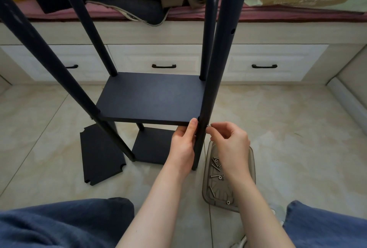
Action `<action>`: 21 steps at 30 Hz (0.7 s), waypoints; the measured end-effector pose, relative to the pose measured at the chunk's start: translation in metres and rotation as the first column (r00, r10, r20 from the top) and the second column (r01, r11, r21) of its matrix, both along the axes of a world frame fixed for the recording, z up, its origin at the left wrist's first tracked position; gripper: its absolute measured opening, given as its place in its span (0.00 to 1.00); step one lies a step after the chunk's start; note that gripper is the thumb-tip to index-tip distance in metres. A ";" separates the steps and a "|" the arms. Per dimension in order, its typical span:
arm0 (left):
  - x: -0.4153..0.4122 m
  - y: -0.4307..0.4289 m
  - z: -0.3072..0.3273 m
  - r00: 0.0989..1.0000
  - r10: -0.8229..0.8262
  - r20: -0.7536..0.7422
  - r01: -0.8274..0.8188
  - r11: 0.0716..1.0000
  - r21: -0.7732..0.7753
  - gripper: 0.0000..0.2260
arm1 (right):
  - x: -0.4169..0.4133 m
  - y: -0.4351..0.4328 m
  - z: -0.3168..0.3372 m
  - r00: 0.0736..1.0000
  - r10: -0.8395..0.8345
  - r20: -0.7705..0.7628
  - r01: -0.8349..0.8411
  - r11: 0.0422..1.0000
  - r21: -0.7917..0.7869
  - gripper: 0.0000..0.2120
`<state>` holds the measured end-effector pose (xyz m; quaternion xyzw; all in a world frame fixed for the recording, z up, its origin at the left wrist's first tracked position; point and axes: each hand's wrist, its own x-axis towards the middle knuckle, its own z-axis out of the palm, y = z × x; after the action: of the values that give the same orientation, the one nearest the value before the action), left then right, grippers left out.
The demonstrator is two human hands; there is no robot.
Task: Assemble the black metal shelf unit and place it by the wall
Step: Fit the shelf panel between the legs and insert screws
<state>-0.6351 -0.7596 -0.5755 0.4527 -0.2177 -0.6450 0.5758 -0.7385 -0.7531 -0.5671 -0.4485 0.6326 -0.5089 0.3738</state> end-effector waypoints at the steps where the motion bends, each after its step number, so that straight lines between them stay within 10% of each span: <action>1: 0.000 0.000 0.000 1.000 0.004 -0.005 -0.004 1.000 0.000 0.09 | 0.000 0.000 0.000 1.000 -0.003 0.006 0.003 1.000 0.008 0.02; 12: -0.003 0.001 0.004 0.996 0.042 -0.074 -0.040 0.999 0.017 0.08 | -0.001 -0.001 0.005 0.974 0.083 -0.213 -0.086 0.996 -0.006 0.02; 21: -0.003 0.001 0.004 0.998 0.041 -0.053 -0.039 0.999 0.038 0.09 | -0.007 -0.009 -0.003 0.991 0.100 0.093 -0.102 0.995 0.022 0.02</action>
<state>-0.6377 -0.7586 -0.5711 0.4500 -0.1814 -0.6491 0.5858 -0.7458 -0.7623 -0.5700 -0.4511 0.5980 -0.5008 0.4337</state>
